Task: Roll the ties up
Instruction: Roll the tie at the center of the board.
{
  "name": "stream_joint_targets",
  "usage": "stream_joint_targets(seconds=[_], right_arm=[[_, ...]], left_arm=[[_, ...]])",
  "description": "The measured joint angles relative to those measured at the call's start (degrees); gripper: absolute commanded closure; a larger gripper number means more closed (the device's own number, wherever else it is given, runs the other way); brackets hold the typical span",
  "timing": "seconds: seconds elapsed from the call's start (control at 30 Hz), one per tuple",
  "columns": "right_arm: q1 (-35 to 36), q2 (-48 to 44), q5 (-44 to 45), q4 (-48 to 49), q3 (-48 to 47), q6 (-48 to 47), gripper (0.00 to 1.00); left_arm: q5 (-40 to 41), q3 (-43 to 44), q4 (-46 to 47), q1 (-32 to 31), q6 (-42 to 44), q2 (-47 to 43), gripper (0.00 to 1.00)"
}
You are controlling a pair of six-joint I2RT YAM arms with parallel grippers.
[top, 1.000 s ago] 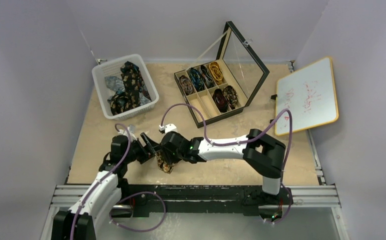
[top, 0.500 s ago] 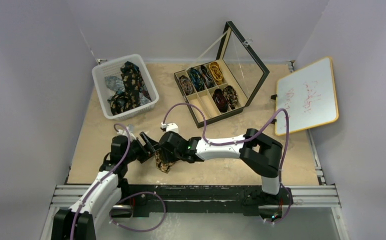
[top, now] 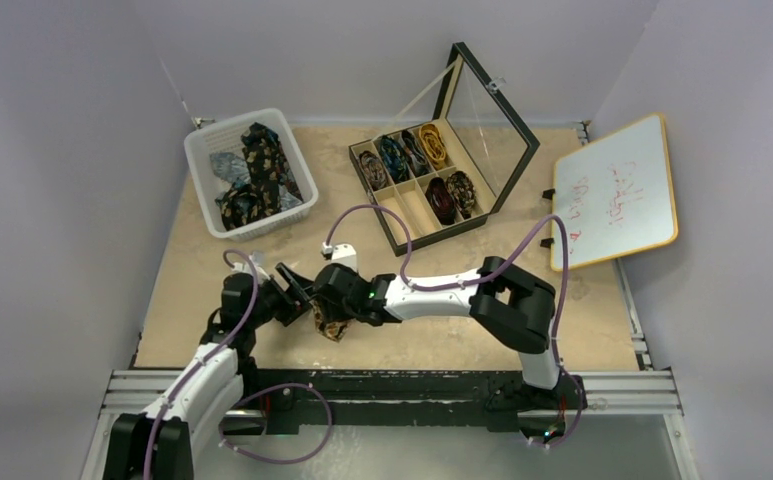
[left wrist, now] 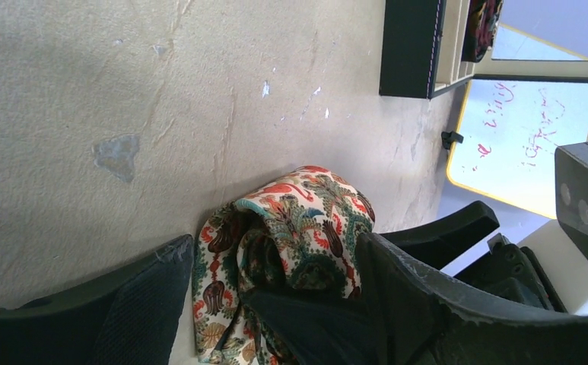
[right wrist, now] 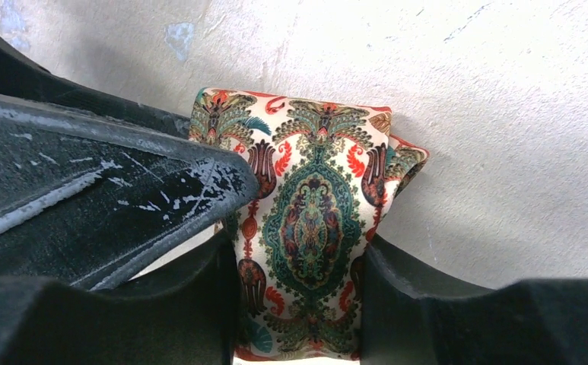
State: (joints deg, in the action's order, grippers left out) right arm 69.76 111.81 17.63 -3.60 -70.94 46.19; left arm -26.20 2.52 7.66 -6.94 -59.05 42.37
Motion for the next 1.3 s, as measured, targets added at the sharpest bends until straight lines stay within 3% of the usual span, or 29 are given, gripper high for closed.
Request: stream_joint_targets(seconds=[0.27, 0.4, 0.63, 0.97, 1.3], right_arm=[[-0.07, -1.42, 0.28, 0.96, 1.16, -0.39, 0.11], [0.00, -6.23, -3.17, 3.48, 5.01, -1.46, 0.01], [-0.17, -14.05, -8.02, 7.58, 9.05, -3.19, 0.03], [-12.09, -23.30, -19.23, 16.87, 23.85, -4.20, 0.25], [-19.15, -19.19, -34.71, 29.22, 25.11, -3.69, 0.34]], left_arm=[[3.32, 1.70, -6.40, 0.50, 0.00, -3.21, 0.22], [2.71, 3.43, -10.47, -0.04, 0.90, -3.89, 0.21], [1.53, 5.33, -11.58, -0.20, 2.82, -0.24, 0.21], [-1.03, 6.38, -10.91, -0.20, 5.75, 2.86, 0.20], [-3.89, 7.67, -7.82, -0.20, 8.20, 5.38, 0.19]])
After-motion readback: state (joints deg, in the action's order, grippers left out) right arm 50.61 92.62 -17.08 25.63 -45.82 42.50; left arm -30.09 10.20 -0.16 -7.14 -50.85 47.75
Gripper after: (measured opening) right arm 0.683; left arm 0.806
